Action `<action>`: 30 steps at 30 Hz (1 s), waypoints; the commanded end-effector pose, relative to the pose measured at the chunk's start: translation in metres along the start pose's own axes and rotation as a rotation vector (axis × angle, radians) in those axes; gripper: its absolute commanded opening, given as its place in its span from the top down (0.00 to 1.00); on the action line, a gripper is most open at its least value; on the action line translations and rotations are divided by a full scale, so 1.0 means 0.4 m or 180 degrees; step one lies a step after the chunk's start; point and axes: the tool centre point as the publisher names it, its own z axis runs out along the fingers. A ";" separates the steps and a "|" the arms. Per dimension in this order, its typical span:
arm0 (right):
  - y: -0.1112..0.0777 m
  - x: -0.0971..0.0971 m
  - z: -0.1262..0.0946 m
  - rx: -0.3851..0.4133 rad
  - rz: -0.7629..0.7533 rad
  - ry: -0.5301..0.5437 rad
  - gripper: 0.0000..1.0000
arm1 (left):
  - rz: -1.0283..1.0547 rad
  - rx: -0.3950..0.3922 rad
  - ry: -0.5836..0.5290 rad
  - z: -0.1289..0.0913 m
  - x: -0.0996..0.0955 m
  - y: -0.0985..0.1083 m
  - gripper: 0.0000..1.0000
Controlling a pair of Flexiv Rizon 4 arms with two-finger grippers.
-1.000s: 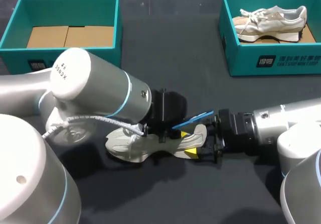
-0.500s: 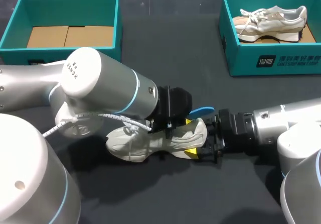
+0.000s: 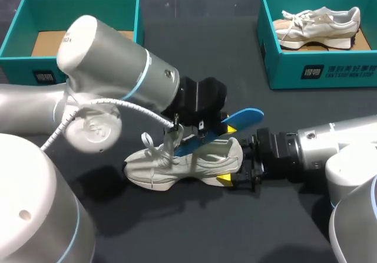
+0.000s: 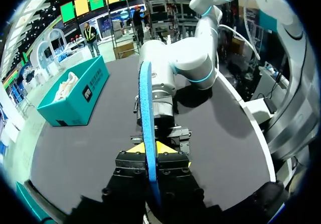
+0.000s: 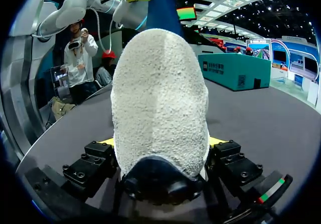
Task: Take the shoe out of the shoebox, open the shoe tongue, remove and reinsert the insole, then place the shoe into the shoebox
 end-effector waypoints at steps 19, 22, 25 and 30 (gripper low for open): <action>0.000 0.001 0.004 0.0012 0.0000 -0.0002 1.00 | -0.0029 0.0525 0.0610 -0.129 0.058 -0.143 1.00; 0.000 0.001 0.004 0.0012 0.0000 -0.0002 1.00 | -0.0029 0.0525 0.0610 -0.129 0.058 -0.143 1.00; 0.000 0.001 0.004 0.0012 0.0000 -0.0002 1.00 | -0.0029 0.0525 0.0610 -0.129 0.058 -0.143 1.00; 0.000 0.001 0.004 0.0012 0.0000 -0.0002 1.00 | -0.0191 0.0892 0.0517 -0.171 0.061 -0.193 1.00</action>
